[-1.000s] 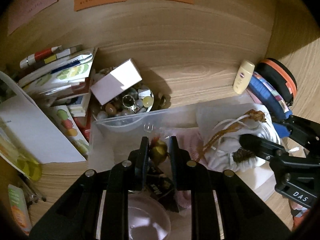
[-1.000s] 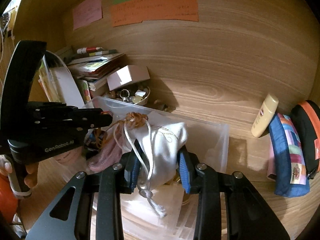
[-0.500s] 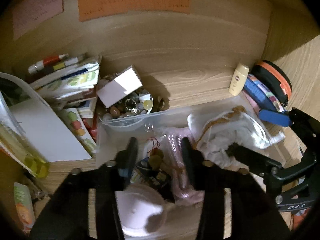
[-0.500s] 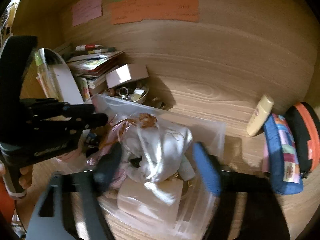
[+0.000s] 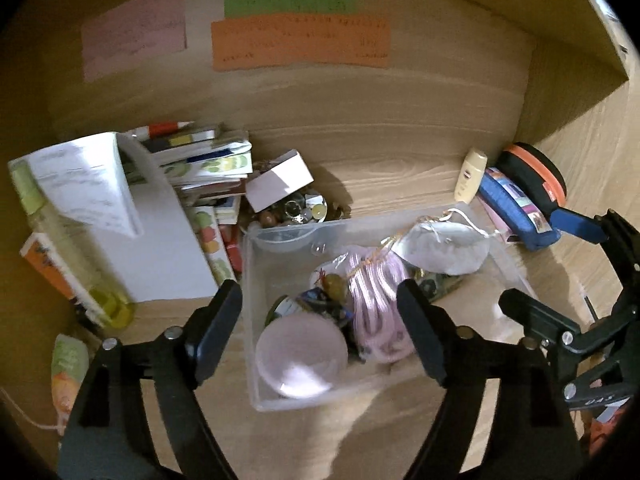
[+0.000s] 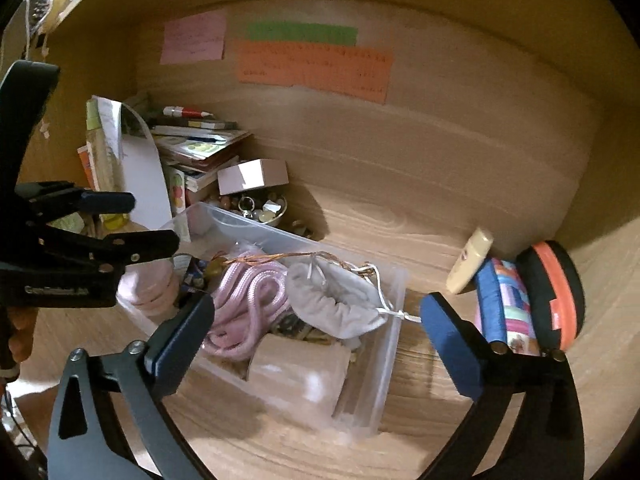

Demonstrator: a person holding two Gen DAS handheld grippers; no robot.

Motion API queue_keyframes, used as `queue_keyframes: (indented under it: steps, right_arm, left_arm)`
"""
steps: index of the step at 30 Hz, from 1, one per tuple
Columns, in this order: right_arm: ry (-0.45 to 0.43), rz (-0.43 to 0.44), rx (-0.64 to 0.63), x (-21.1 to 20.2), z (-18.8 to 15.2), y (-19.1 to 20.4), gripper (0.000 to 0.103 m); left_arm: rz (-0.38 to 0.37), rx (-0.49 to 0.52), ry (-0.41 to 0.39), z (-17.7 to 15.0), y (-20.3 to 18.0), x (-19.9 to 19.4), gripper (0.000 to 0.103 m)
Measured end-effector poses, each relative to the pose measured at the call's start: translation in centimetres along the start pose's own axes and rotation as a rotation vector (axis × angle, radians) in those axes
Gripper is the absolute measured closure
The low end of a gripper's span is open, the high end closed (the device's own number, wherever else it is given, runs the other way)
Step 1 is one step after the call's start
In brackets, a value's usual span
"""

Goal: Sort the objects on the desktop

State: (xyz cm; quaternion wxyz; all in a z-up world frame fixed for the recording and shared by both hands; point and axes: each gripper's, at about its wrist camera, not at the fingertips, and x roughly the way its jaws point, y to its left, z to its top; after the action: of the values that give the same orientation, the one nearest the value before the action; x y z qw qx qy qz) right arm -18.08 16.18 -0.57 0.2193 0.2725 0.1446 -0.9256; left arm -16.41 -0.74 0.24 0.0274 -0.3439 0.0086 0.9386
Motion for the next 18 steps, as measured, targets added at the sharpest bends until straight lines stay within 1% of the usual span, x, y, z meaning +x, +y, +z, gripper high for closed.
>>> queue_keyframes:
  steps: [2,3,9,12,18]
  right_arm:
    - [-0.004,-0.003,-0.004,-0.8,-0.2,0.3,0.0]
    - [-0.006,-0.005,-0.007,-1.2,-0.3,0.5,0.0]
    - [-0.055,0.005,-0.002,-4.6,-1.0,1.4,0.0]
    - [-0.083,-0.001,0.005,-6.4,-1.5,1.9,0.0]
    - [-0.126,-0.005,0.006,-9.9,-2.7,2.9,0.0]
  left_arm:
    - [0.03,0.013,-0.026,-0.7,-0.2,-1.4,0.009]
    - [0.04,0.018,-0.043,-1.0,-0.4,-2.1,0.008]
    - [0.067,0.012,-0.104,-2.9,-1.0,-6.1,0.007]
    - [0.089,0.014,-0.143,-3.9,-1.4,-8.1,0.004]
    - [0.093,0.042,-0.203,-6.1,-2.9,-11.6,0.004]
